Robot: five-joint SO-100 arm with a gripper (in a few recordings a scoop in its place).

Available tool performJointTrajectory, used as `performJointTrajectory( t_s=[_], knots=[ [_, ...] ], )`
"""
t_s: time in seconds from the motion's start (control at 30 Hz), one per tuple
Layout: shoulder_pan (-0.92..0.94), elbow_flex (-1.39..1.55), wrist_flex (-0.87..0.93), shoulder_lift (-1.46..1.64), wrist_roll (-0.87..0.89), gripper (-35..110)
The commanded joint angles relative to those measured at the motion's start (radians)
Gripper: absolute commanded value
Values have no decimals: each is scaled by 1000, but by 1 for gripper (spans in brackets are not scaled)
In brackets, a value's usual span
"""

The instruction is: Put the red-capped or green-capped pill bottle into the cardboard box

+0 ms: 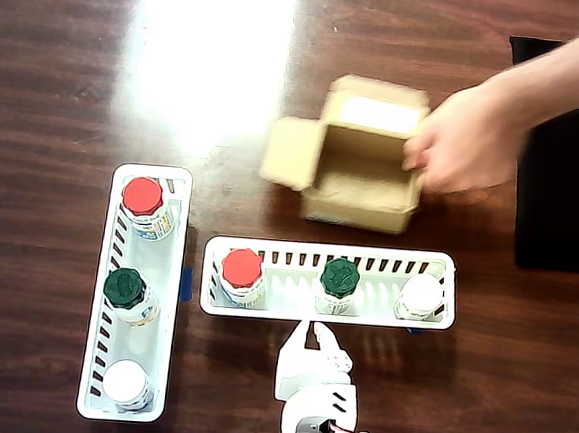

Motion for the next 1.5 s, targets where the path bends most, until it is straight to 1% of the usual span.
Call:
performJointTrajectory(
  t_s=[0.0, 0.17, 0.3, 0.5, 0.6, 0.7, 0.87, 0.97, 1.03, 1.17, 1.3, 1.4, 1.47],
  knots=[
    [55, -11, -15, 83, 29, 3],
    [57, -54, 17, 83, 64, 3],
    [8, -129, 75, 81, 72, 3],
    [-97, -285, 250, 78, 71, 4],
    [-127, -345, 281, 75, 78, 4],
    [-120, -374, 195, 5, 94, 12],
    [-143, -489, 32, -230, 58, 40],
    [-187, -543, -40, -334, 25, 53],
    [-233, -540, -100, -365, 6, 58],
    [-356, -503, -221, -437, -32, 61],
    [-474, -451, -425, -577, -72, 61],
    [-529, -428, -569, -721, -67, 61],
    [-540, -413, -623, -775, -49, 61]
  ],
)
